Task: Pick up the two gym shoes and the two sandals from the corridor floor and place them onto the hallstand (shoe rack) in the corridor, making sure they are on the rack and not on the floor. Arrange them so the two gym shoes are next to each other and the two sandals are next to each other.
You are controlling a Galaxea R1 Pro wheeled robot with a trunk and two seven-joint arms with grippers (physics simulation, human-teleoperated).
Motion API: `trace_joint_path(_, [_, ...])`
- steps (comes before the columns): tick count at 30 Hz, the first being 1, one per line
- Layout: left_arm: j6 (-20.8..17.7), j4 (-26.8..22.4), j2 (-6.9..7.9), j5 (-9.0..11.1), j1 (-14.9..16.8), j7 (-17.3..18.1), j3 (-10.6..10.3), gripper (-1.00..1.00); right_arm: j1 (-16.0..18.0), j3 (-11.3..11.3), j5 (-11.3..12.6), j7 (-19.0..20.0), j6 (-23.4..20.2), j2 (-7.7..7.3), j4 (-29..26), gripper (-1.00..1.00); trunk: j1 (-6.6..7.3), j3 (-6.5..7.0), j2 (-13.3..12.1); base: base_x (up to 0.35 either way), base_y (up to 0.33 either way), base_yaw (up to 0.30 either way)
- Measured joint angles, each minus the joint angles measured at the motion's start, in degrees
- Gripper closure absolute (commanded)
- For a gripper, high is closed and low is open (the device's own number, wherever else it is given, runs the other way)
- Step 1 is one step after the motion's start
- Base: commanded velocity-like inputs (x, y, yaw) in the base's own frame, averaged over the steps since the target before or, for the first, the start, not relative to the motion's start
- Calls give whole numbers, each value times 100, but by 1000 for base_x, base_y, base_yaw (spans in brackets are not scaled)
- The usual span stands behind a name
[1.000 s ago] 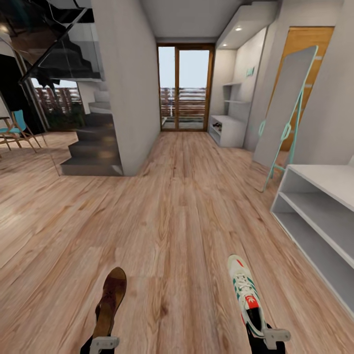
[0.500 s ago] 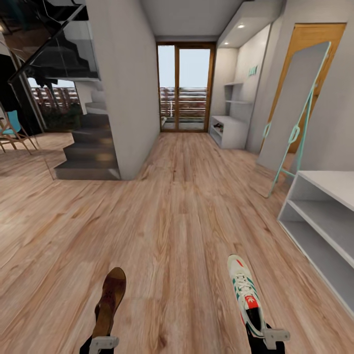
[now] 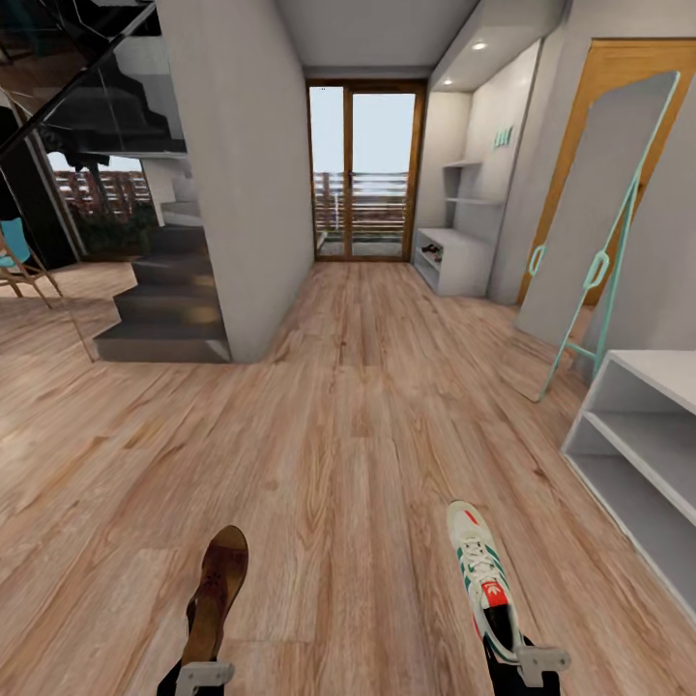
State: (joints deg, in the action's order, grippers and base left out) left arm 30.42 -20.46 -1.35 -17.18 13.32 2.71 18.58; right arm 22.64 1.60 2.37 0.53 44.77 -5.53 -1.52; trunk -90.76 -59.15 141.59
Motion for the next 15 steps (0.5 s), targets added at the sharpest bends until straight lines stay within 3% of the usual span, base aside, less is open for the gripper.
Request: trace_joint_path(15, [0,114,-1,-10,0,0,0,100,0,0,0,8,-2,-17,0,100,0,0,0,340,0,0])
